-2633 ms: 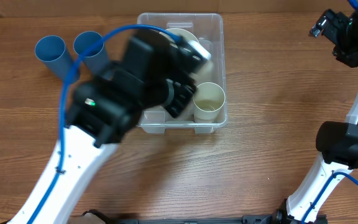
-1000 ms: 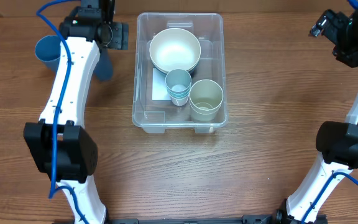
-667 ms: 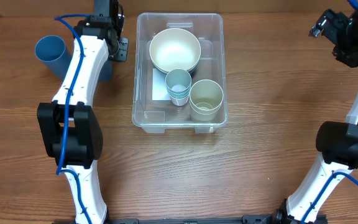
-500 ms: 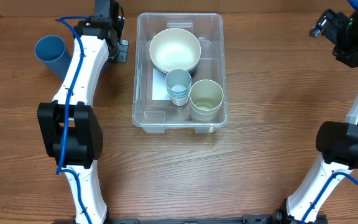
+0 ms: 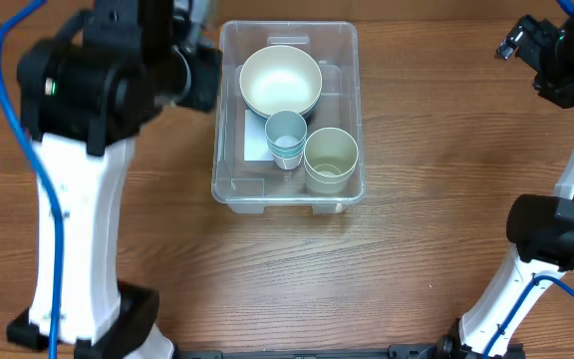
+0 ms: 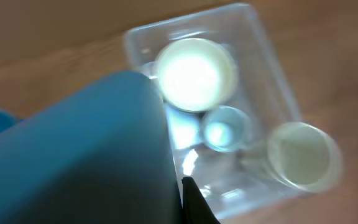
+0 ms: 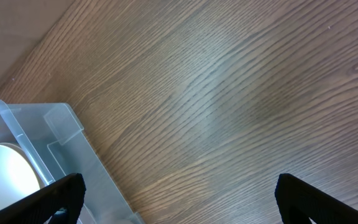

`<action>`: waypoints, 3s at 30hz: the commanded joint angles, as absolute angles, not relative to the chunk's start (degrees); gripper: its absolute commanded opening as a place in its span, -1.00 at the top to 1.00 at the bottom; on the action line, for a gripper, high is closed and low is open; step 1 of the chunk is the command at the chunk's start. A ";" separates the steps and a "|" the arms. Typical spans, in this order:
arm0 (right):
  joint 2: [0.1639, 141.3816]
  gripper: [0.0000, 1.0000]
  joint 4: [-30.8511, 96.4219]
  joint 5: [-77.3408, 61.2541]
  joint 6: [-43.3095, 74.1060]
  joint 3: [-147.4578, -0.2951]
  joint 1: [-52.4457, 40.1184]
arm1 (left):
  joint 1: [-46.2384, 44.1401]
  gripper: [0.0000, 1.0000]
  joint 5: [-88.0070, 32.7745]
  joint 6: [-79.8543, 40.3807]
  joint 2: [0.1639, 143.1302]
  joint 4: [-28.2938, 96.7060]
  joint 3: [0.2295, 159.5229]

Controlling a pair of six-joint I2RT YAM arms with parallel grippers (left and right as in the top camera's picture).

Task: Pack container
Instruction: 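Place the dark-teal cup in the bin's front-left corner and release, then grasp the last dark-teal cup with the left gripper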

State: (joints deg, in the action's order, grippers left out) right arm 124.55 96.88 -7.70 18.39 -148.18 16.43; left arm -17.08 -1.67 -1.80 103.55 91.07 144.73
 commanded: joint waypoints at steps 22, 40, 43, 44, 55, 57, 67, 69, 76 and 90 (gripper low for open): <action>123.24 -1.00 96.55 -8.01 18.72 -149.53 16.58 | -26.39 0.92 -7.14 -4.75 103.77 84.09 105.69; 123.24 -1.00 96.55 -8.01 18.72 -149.53 16.58 | -26.39 -0.12 -7.14 -5.32 103.77 71.40 92.01; 123.24 -1.00 96.55 -8.01 18.72 -149.53 16.58 | -26.28 -0.15 -7.14 -5.15 103.74 70.30 92.77; 123.24 -1.00 96.55 -8.01 18.72 -149.53 16.58 | -26.28 -0.15 -7.14 -5.15 103.74 70.37 93.71; 123.24 -1.00 96.55 -8.01 18.72 -149.53 16.58 | -25.78 -0.47 9.65 -8.43 103.70 79.72 122.63; 123.24 -1.00 96.55 -8.01 18.72 -149.53 16.58 | -23.14 -0.67 17.82 -11.92 103.70 81.62 125.01; 123.24 -1.00 96.55 -8.01 18.72 -149.53 16.58 | 1.67 -0.73 15.00 -14.11 103.88 65.54 121.97; 123.24 -1.00 96.55 -8.01 18.72 -149.53 16.58 | 1.87 -0.73 15.20 -12.05 104.03 59.31 118.30; 123.24 -1.00 96.55 -8.01 18.72 -149.53 16.58 | 2.74 -0.79 21.17 -8.99 112.27 47.94 112.09; 123.24 -1.00 96.55 -8.01 18.72 -149.53 16.58 | 4.60 0.92 17.45 -12.67 124.33 51.66 112.18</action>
